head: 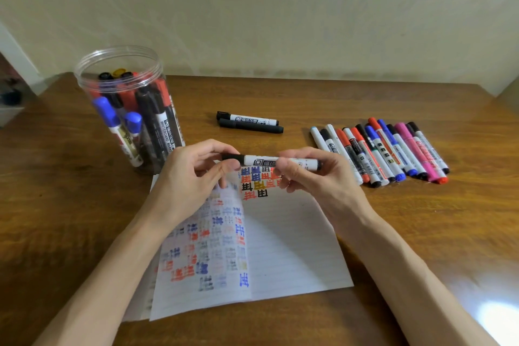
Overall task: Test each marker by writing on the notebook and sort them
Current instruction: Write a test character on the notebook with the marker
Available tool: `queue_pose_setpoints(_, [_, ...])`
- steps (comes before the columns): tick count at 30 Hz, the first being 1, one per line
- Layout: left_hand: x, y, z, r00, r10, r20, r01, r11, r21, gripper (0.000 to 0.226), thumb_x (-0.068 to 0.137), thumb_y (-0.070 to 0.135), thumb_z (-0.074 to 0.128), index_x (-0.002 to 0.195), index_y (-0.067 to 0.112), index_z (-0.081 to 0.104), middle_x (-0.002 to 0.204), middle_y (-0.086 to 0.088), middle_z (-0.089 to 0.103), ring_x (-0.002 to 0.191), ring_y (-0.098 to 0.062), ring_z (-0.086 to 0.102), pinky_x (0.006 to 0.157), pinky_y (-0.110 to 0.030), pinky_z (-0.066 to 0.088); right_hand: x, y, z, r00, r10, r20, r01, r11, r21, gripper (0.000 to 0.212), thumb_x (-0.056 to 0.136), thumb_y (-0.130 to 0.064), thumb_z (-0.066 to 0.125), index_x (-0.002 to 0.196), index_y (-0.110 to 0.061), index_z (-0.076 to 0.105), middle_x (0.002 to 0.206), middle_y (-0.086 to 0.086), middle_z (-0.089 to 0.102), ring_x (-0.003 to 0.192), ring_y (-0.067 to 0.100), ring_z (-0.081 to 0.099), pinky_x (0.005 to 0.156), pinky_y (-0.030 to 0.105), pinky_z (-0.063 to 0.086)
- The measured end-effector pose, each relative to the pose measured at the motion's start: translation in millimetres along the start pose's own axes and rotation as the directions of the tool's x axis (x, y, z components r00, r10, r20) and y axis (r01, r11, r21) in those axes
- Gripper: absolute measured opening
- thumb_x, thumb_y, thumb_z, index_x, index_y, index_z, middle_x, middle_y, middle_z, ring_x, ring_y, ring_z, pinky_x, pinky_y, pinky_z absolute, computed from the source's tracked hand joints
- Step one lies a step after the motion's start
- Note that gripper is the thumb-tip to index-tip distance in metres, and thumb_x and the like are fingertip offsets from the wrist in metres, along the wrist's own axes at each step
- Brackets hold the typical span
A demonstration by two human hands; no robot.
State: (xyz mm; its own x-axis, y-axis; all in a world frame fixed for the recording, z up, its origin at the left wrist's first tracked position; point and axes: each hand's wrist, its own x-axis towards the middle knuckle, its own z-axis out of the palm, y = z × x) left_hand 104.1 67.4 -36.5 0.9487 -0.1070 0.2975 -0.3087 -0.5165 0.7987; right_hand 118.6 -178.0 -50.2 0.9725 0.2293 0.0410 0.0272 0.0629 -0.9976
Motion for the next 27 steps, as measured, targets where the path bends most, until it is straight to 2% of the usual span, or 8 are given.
queue_pose_setpoints(4, [-3, 0, 4, 1.0, 0.025, -0.017, -0.025, 0.999, 0.025, 0.016, 0.093, 0.018, 0.069, 0.106, 0.024, 0.075, 0.085, 0.015, 0.075, 0.08, -0.008, 0.074, 0.07, -0.017, 0.059, 1, 2, -2, 0.997, -0.071, -0.013, 0.068, 0.988, -0.138, 0.017, 0.087, -0.02, 0.081, 0.099, -0.008, 0.082, 0.086, 0.008, 0.081, 0.076, 0.023, 0.078, 0.07, 0.032, 0.064])
queue_pose_setpoints(6, [-4, 1, 6, 0.999, 0.032, -0.028, -0.032, 0.999, 0.021, 0.016, 0.093, 0.015, 0.069, 0.106, 0.022, 0.075, 0.087, 0.012, 0.075, 0.08, -0.006, 0.073, 0.069, -0.012, 0.056, 1, 5, 0, 0.996, -0.085, -0.004, 0.083, 0.985, -0.151, 0.016, 0.088, -0.02, 0.08, 0.1, -0.008, 0.082, 0.085, 0.008, 0.081, 0.074, 0.023, 0.078, 0.07, 0.031, 0.064])
queue_pose_setpoints(11, [-4, 1, 8, 0.998, 0.046, -0.053, -0.044, 0.998, 0.044, 0.016, 0.094, 0.015, 0.069, 0.109, 0.018, 0.075, 0.089, 0.011, 0.075, 0.081, -0.003, 0.073, 0.069, -0.01, 0.055, 3, 10, 4, 0.994, -0.104, -0.015, 0.101, 0.985, -0.142, 0.016, 0.091, -0.019, 0.079, 0.102, -0.008, 0.081, 0.084, 0.006, 0.08, 0.074, 0.019, 0.076, 0.069, 0.027, 0.061])
queue_pose_setpoints(14, [0, 4, 8, 0.995, 0.057, -0.08, -0.055, 0.998, 0.03, 0.015, 0.096, 0.021, 0.067, 0.111, 0.02, 0.069, 0.094, 0.014, 0.072, 0.091, 0.0, 0.07, 0.075, -0.012, 0.055, 6, 9, 6, 0.994, -0.108, 0.008, 0.108, 0.982, -0.154, 0.019, 0.091, -0.023, 0.079, 0.105, -0.01, 0.08, 0.093, 0.004, 0.081, 0.078, 0.015, 0.075, 0.068, 0.026, 0.06])
queue_pose_setpoints(17, [4, 10, 4, 0.989, 0.05, -0.142, -0.065, 0.992, -0.107, 0.014, 0.097, 0.021, 0.066, 0.11, 0.015, 0.068, 0.097, 0.012, 0.071, 0.098, -0.004, 0.069, 0.079, -0.013, 0.053, 8, 11, 8, 0.992, -0.121, 0.027, 0.124, 0.975, -0.182, 0.031, 0.089, -0.023, 0.082, 0.117, -0.013, 0.077, 0.106, -0.001, 0.081, 0.094, 0.012, 0.078, 0.078, 0.025, 0.062])
queue_pose_setpoints(20, [6, 20, -2, 0.979, 0.02, -0.203, -0.07, 0.968, -0.241, 0.019, 0.096, 0.024, 0.066, 0.11, 0.012, 0.067, 0.098, 0.009, 0.072, 0.092, -0.007, 0.07, 0.076, -0.015, 0.054, 10, 14, 6, 0.984, -0.179, 0.026, 0.177, 0.926, -0.334, 0.043, 0.087, -0.025, 0.086, 0.128, -0.018, 0.073, 0.115, -0.005, 0.078, 0.101, 0.01, 0.076, 0.086, 0.031, 0.063])
queue_pose_setpoints(25, [14, 40, -23, 0.945, 0.132, -0.299, -0.201, 0.956, -0.214, 0.019, 0.098, 0.019, 0.067, 0.114, 0.007, 0.069, 0.104, 0.0, 0.074, 0.101, -0.014, 0.072, 0.082, -0.019, 0.054, 11, 18, 12, 0.964, -0.26, 0.056, 0.253, 0.831, -0.496, 0.048, 0.088, -0.025, 0.085, 0.134, -0.022, 0.07, 0.122, -0.012, 0.072, 0.104, 0.006, 0.072, 0.089, 0.034, 0.062])
queue_pose_setpoints(27, [18, 50, -38, 0.92, 0.168, -0.353, -0.256, 0.941, -0.22, 0.02, 0.099, 0.017, 0.066, 0.116, 0.007, 0.069, 0.106, 0.0, 0.074, 0.102, -0.015, 0.072, 0.086, -0.022, 0.054, 9, 17, 16, 0.95, -0.287, 0.123, 0.307, 0.792, -0.528, 0.045, 0.09, -0.023, 0.083, 0.133, -0.025, 0.07, 0.123, -0.013, 0.069, 0.107, 0.006, 0.069, 0.09, 0.032, 0.06])
